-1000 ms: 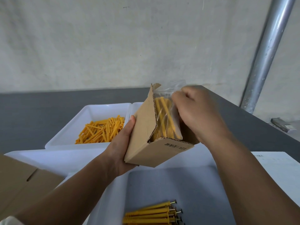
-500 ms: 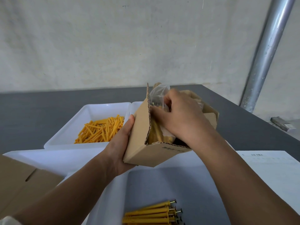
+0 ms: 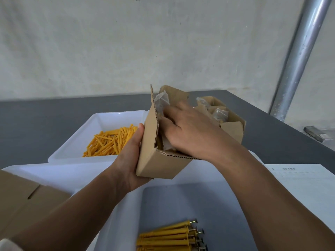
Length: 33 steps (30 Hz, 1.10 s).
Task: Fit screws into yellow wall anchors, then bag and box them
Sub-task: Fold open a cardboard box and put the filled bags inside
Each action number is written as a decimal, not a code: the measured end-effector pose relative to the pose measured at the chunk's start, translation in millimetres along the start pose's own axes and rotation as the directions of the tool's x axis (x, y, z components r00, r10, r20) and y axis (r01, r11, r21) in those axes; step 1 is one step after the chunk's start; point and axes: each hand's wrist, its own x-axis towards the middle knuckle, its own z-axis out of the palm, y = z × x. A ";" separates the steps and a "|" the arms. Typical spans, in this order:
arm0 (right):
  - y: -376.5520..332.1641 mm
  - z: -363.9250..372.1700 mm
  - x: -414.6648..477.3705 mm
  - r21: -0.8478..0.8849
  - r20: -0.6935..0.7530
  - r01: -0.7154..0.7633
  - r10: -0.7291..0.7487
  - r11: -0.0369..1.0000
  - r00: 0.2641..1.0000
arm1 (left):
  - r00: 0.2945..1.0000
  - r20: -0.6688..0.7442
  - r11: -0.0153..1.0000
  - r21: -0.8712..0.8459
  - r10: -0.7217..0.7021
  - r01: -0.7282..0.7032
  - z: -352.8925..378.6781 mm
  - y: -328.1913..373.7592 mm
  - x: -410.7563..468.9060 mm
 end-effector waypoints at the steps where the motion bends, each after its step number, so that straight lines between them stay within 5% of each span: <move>1: -1.0 0.7 -0.6 0.003 0.005 0.011 -0.011 1.000 1.000 | 0.999 0.040 0.999 -0.022 0.036 -0.036 -4.8 0.4 -1.2; 4: -5.3 2.4 -5.8 -0.151 -0.026 0.121 -0.126 0.981 0.992 | 0.999 -0.038 0.995 0.093 -0.021 0.024 -3.1 -5.1 2.1; 7: -8.6 10.4 -7.7 -0.261 -0.116 0.118 -0.152 0.958 0.982 | 0.980 0.007 0.977 -0.072 -0.201 0.201 -6.8 -13.3 -4.6; 19: -5.1 15.6 -3.3 -0.368 -0.460 -0.153 -0.036 0.917 0.887 | 0.989 -0.017 0.981 -0.137 -0.144 0.140 -10.8 -15.9 2.3; 25: 2.4 -5.0 -1.9 -0.226 -0.407 -0.116 0.014 0.967 0.913 | 0.984 -0.097 0.978 -0.160 -0.148 0.132 -7.4 -9.8 0.9; 29: 14.0 -26.5 0.4 0.159 -0.238 -0.082 0.119 0.984 0.964 | 0.983 -0.155 0.976 -0.209 -0.101 0.067 5.7 -1.0 8.6; 31: 13.9 -28.5 -2.5 0.434 -0.158 -0.197 0.290 0.879 0.944 | 0.983 -0.164 0.977 -0.209 -0.086 0.050 16.5 3.4 15.5; 33: 15.9 -24.6 -4.1 0.451 -0.135 -0.239 0.331 0.860 0.934 | 0.981 -0.178 0.974 -0.222 -0.080 0.039 28.3 5.0 22.3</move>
